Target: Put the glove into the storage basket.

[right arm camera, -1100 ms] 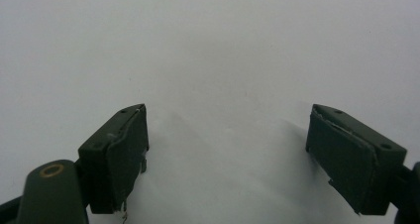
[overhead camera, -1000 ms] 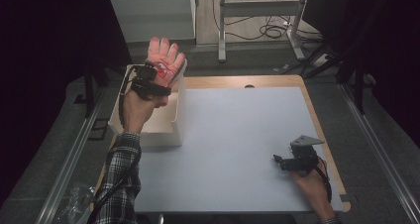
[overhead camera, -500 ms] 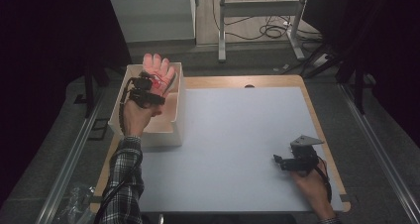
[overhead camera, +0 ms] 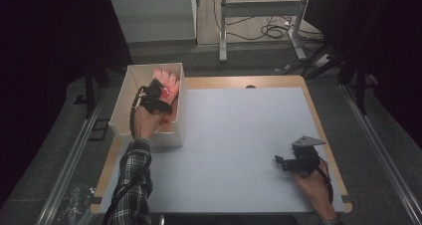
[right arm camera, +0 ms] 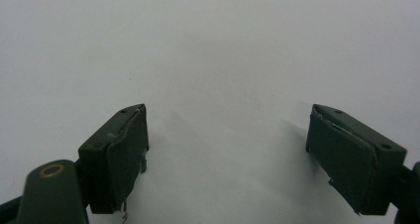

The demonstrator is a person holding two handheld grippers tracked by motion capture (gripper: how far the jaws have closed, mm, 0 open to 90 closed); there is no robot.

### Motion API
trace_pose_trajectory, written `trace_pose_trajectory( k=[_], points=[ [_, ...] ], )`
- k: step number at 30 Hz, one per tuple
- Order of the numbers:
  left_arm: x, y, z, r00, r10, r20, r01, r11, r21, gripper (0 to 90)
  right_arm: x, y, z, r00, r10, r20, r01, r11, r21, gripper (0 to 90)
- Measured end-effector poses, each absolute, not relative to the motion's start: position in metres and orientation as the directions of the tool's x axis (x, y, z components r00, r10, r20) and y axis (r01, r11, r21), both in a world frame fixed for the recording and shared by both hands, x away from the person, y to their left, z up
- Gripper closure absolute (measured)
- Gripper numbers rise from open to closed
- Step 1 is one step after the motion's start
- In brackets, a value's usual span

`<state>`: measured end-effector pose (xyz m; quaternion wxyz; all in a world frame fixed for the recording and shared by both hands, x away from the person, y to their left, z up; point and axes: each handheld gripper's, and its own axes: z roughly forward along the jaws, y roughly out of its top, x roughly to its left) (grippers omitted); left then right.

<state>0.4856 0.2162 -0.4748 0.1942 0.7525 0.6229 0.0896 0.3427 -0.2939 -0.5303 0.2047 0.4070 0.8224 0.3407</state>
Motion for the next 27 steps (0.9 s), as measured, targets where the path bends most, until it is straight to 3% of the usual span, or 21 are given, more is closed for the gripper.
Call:
trace_pose_trajectory(
  k=[9, 17, 23, 27],
  points=[
    [0.496, 0.204, -0.483, 0.201, 0.974, -0.105, 0.936, -0.159, 0.313, 32.4, 0.343, -0.294, -0.53, -0.585, 0.809, -0.059, 0.53, 0.437, 0.727, 16.8],
    [0.503, 0.2, -0.493, 0.197, 0.967, -0.162, 0.956, -0.153, 0.252, 21.3, 0.343, -0.294, -0.53, -0.585, 0.809, -0.059, 0.53, 0.437, 0.727, 16.8],
    [0.5, 0.207, -0.486, 0.209, 0.961, -0.182, 0.947, -0.153, 0.281, 9.3, 0.343, -0.294, -0.53, -0.585, 0.809, -0.059, 0.53, 0.437, 0.727, 16.8],
    [0.495, 0.21, -0.475, 0.225, 0.957, -0.181, 0.934, -0.159, 0.318, 6.0, 0.343, -0.294, -0.53, -0.585, 0.809, -0.059, 0.53, 0.436, 0.727, 16.9]
  ],
)
